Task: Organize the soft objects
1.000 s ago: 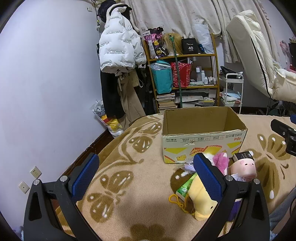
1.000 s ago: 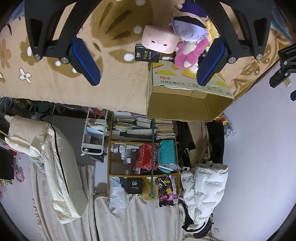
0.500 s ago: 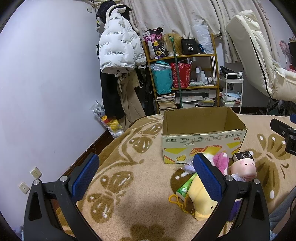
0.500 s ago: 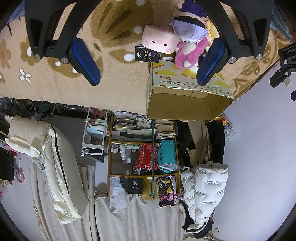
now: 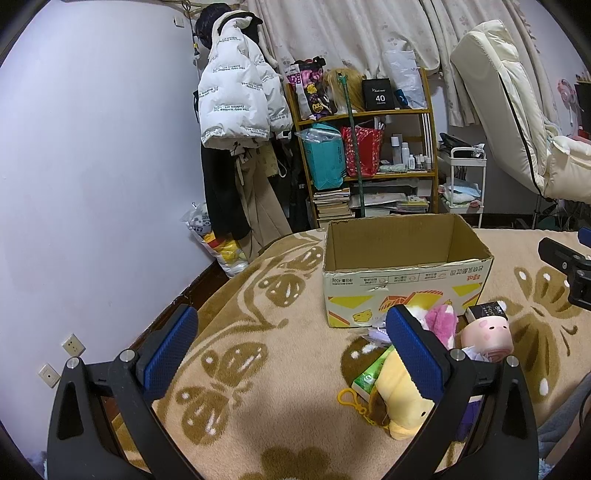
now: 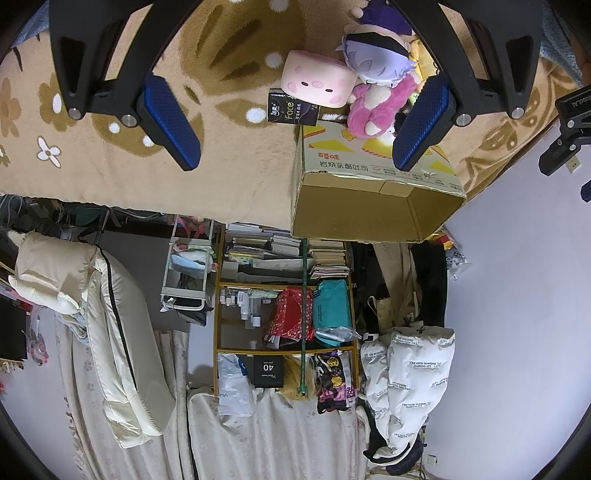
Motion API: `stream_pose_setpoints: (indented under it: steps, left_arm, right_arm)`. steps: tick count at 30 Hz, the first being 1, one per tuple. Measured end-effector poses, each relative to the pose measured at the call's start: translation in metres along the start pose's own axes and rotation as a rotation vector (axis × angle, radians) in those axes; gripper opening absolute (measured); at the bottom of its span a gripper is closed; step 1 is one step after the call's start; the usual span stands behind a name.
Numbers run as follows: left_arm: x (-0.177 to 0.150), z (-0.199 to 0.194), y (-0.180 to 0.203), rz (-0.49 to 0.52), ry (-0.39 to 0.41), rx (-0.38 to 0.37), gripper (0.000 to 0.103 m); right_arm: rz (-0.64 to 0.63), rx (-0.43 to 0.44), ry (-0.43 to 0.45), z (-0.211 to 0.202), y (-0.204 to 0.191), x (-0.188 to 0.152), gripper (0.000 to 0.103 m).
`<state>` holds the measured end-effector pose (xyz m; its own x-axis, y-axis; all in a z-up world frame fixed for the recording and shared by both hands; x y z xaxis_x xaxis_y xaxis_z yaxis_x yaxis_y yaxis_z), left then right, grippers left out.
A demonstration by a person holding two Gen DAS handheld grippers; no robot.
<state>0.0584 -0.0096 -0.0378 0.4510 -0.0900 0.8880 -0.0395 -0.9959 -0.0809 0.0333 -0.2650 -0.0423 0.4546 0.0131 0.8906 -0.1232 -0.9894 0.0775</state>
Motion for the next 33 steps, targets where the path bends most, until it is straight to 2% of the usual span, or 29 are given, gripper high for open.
stream_pose_setpoints:
  steps: [33]
  left_arm:
    - [0.0037,-0.0052,-0.0008,0.003,0.007,-0.004,0.101]
  right_arm:
    - [0.002,0.004,-0.005,0.0018,-0.0003,-0.0009,0.103]
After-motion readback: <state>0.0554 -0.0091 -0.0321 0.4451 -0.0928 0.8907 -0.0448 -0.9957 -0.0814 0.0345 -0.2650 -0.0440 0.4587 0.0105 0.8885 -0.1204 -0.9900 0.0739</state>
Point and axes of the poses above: each gripper's, at about its wrist camera, not at the fingertips, and z roughly the way its jaws point, y to its right, x to its top, the point moved 7 cm from there along z, roughly the way its jaws point, and after that the axes turned 8 degrees about -z, right-handed, at the moved point
